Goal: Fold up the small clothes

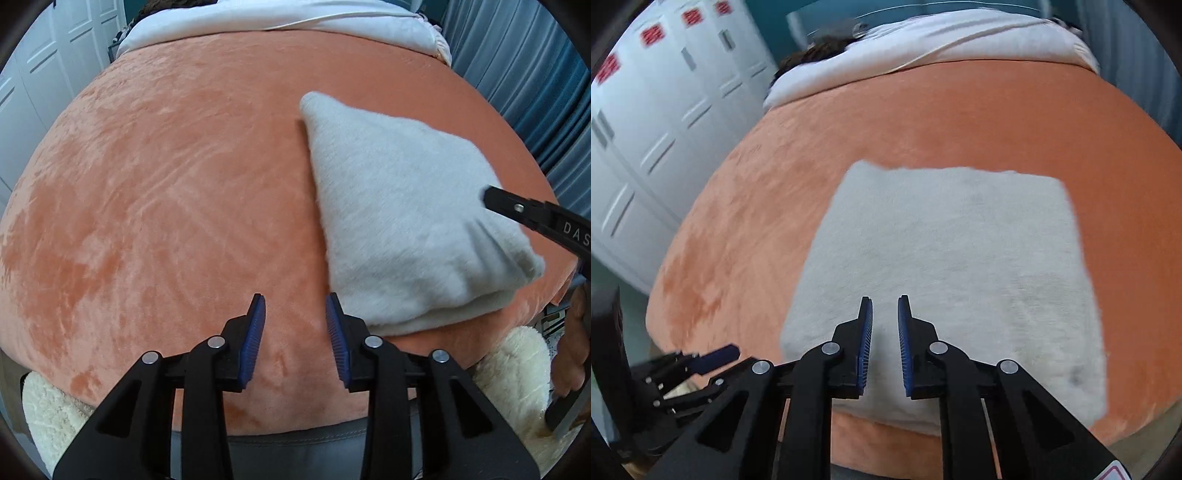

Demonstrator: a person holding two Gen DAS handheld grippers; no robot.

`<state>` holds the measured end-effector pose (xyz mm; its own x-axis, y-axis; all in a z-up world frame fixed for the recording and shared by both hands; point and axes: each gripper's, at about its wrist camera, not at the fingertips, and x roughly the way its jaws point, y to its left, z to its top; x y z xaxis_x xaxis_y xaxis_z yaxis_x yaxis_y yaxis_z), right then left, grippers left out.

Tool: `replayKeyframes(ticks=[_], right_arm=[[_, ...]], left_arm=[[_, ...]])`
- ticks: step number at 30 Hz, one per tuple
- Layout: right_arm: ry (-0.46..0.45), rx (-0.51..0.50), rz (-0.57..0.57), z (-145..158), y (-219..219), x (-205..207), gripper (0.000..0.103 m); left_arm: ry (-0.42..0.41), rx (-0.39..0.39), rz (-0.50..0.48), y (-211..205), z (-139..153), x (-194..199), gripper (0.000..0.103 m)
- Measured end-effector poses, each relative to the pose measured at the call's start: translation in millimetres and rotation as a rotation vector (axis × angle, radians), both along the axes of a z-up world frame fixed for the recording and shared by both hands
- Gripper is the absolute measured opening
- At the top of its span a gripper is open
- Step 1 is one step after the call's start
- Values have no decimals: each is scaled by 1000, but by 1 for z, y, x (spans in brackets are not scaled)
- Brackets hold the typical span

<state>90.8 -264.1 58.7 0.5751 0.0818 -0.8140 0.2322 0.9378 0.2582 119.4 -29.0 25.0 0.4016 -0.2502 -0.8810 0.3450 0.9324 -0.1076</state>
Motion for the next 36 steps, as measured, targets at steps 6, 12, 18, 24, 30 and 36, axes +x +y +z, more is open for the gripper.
replayKeyframes(ticks=[6,12,18,24,30,36], right_arm=[[137,36,-118,-55,-57,-41,21],[23,54,-126,-25,-54,-50,49],[55,31,-132,-40,-59,-33,53],[64,79,-134,-47,-61,5,55],[-168,210,-119,19,-78,-11,4],[1,139,-186,-33,-106,-29,3]], left_arm=[[-18,-8,-71,-43,7,1,37],[-29,70,-87,-71,3,-3,38],[-38,98,-82,-76,2,-6,39],[-22,85,-67,-75,4,-7,40],[-22,36,-66,-62,13,-5,41],[1,44,-74,-57,3,-8,47]])
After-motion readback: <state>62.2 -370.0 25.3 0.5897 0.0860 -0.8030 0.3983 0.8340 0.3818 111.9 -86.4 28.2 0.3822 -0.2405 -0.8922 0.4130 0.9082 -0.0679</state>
